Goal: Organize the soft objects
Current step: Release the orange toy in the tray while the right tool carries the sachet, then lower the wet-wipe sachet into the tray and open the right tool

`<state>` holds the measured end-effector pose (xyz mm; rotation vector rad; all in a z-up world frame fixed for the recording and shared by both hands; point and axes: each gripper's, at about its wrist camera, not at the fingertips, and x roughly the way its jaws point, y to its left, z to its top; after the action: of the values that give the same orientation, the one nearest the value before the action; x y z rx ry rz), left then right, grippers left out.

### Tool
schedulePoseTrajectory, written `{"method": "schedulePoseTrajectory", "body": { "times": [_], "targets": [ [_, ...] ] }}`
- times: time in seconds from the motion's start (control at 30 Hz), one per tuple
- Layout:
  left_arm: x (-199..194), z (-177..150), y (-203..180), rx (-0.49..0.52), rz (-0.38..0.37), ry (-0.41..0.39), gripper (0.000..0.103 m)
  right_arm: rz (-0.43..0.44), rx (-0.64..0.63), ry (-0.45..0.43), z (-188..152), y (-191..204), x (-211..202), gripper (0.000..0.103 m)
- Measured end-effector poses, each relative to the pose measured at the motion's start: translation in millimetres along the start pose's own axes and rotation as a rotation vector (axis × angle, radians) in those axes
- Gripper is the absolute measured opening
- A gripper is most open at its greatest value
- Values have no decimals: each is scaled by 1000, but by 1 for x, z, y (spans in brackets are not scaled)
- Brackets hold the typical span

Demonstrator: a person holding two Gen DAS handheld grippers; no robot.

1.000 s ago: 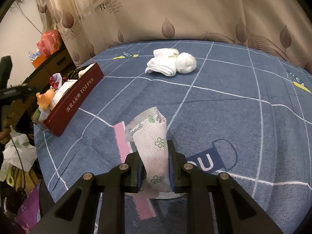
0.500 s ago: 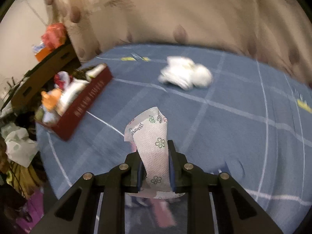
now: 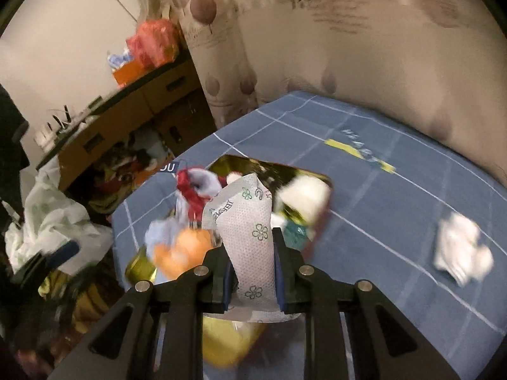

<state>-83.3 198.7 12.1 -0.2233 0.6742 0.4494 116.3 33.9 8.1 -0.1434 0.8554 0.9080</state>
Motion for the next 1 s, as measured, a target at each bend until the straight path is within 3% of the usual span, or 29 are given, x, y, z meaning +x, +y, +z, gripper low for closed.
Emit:
{"method": "schedulePoseTrajectory", "body": {
  "times": [0.3,0.53,0.6,0.73,1.0],
  "targets": [
    [14,-1,-3,48,4,57,69,-37,54,85,29,11,70,22],
    [24,-2,4,9,-22,105,70,-44,43,83,37,18,80,25],
    [27,-3,5,0,-30,121,70,-43,41,87,38,19,82,29],
    [25,-3,8,-13,-31,117,70,-37,48,62,38,19,75,54],
    [27,-3,5,-1,-31,133,70,-21,59,3,41,18,48,62]
  ]
}}
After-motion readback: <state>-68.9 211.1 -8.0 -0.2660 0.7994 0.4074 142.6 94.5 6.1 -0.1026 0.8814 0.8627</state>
